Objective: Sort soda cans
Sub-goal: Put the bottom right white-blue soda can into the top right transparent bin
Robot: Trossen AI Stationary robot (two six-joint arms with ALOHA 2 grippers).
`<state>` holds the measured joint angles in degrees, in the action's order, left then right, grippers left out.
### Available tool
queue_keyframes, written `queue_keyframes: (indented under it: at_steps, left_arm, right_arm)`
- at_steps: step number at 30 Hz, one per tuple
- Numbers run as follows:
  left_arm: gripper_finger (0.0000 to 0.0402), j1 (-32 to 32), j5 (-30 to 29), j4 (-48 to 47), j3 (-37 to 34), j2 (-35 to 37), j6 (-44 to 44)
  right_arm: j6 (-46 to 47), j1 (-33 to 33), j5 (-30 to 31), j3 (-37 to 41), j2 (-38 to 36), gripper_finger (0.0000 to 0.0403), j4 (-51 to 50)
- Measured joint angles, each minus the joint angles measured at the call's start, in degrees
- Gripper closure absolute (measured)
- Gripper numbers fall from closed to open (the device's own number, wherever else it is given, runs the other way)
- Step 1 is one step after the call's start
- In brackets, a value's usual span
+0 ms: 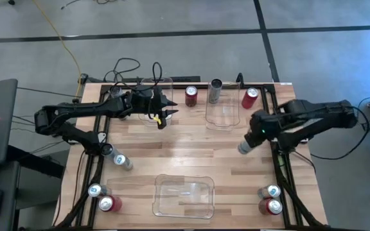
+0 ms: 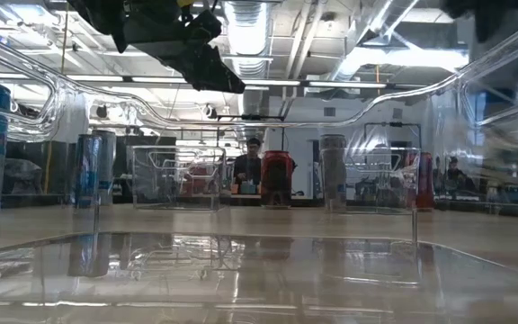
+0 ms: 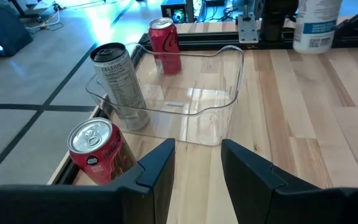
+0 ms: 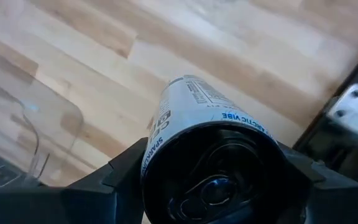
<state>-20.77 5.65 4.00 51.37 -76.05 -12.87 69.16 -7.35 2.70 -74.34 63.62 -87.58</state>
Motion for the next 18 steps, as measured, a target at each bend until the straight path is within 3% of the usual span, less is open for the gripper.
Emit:
queue_keyframes:
  at_steps: [11,18]
  left_arm:
    - [0.0273,0.00,-0.02,-0.13,0.00,-0.01,-0.55]
    - [0.0273,0.00,-0.07,-0.49,0.00,-0.02,-1.59]
  right_arm:
    - [-26.19,19.14,2.02,-15.23,12.86,0.0142,-1.86]
    - [-37.98,31.80,3.89,-19.47,18.66,0.0142,-1.19]
